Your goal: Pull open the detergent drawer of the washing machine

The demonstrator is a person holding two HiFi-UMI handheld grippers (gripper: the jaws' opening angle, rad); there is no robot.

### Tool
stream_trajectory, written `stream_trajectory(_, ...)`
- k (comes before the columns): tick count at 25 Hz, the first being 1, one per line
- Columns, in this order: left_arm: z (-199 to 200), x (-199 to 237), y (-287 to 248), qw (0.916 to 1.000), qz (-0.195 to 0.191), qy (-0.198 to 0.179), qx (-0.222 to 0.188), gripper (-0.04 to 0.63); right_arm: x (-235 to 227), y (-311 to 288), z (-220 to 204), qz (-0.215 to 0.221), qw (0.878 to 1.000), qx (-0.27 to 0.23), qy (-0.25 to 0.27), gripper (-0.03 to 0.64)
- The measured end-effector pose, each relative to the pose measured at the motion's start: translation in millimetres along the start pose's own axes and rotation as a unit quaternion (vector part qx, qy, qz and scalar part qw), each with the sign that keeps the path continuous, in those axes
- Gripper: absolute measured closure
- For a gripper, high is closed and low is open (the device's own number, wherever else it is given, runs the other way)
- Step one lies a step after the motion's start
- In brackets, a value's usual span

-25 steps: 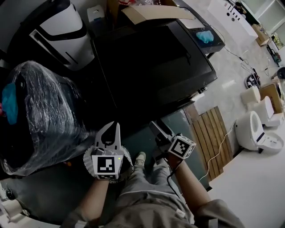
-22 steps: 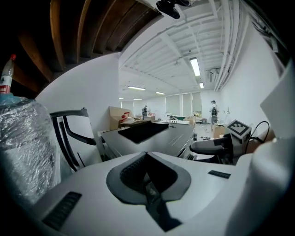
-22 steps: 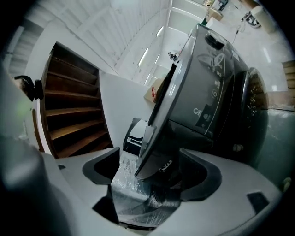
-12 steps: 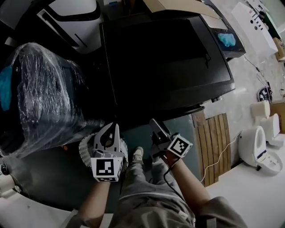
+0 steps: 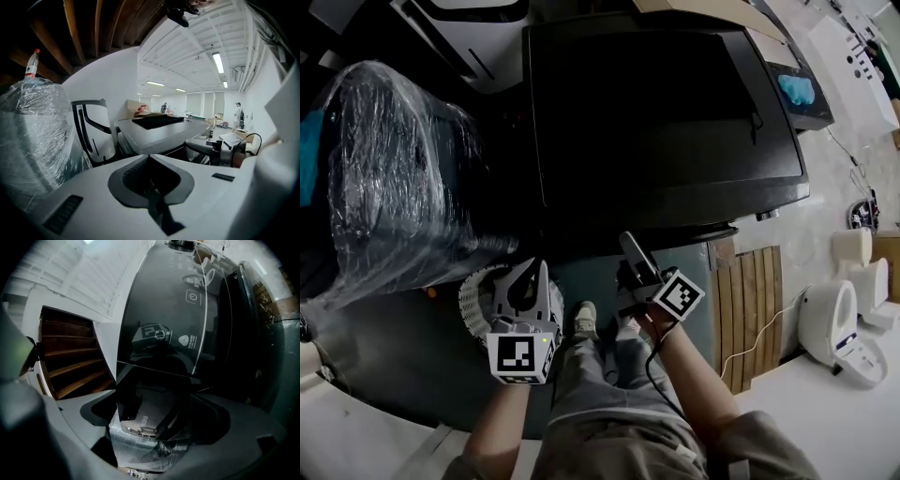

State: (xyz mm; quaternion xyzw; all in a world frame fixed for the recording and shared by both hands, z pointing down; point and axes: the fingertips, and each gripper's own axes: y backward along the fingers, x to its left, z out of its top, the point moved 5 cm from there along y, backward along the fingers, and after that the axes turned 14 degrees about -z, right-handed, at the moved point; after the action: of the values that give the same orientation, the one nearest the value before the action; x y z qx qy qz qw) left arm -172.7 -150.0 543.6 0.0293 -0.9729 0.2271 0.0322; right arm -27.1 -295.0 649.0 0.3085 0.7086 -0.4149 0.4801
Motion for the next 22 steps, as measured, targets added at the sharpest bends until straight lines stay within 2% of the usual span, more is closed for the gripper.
stream_trajectory(16, -5, -6, 9, 1.0000, 0.000, -0.006, 0.007, 0.578, -4, 17, -9, -0.005, 1.000, 0.001, -0.014, 0.181)
stream_trajectory(22, -11, -14, 19, 0.9998, -0.015, 0.011, 0.001, 0.578, -8, 35, -18, -0.010, 1.000, -0.003, -0.017, 0.181)
